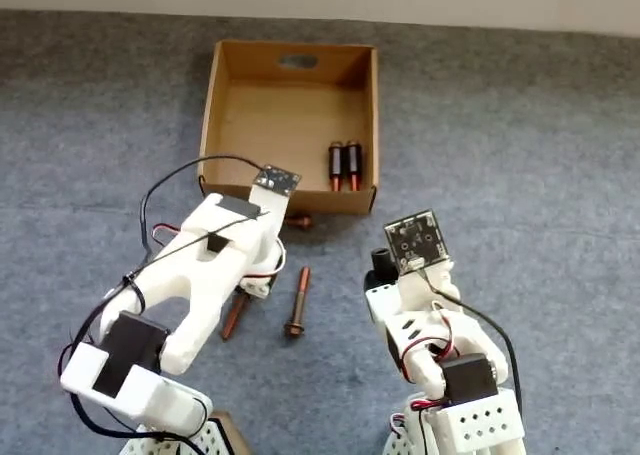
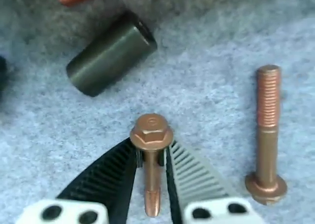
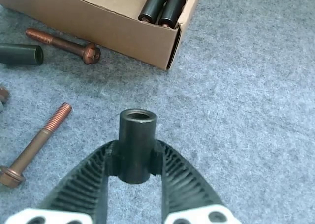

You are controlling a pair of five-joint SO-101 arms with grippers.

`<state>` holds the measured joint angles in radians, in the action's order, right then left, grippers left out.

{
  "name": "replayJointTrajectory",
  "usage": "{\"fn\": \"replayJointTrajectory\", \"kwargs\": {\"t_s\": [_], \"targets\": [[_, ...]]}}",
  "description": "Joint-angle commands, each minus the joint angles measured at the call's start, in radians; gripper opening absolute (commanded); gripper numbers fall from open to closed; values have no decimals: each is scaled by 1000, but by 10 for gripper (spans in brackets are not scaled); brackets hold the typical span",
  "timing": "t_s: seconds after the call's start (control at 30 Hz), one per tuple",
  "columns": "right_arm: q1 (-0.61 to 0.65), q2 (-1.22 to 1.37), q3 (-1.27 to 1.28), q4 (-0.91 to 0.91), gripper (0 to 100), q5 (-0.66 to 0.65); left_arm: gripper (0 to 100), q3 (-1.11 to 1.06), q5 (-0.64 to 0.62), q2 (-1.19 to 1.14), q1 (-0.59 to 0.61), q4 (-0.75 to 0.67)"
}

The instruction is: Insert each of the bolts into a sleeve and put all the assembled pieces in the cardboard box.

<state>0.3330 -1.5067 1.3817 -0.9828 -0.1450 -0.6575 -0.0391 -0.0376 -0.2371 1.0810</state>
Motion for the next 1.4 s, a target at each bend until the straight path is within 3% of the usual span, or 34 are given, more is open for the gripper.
{"fn": "replayJointTrajectory", "kwargs": {"t_s": [0.0, 0.37, 0.8, 0.9, 1.13, 1.37], "targets": [[4, -12, -10, -4, 6, 3, 7, 22, 5, 104, -28, 43], [4, -12, -12, 1, 6, 9, 8, -163, 5, 507, -25, 37], [27, -12, -24, 70, 6, 9, 7, -522, -2, 997, -31, -396], [27, -12, -24, 133, 6, 11, 7, -564, -100, 1167, -28, -413], [27, -12, -24, 338, 6, 11, 7, -598, -511, 1580, -30, -462], [134, -12, -24, 510, 6, 12, 7, -676, -528, 1805, -31, -683]]}}
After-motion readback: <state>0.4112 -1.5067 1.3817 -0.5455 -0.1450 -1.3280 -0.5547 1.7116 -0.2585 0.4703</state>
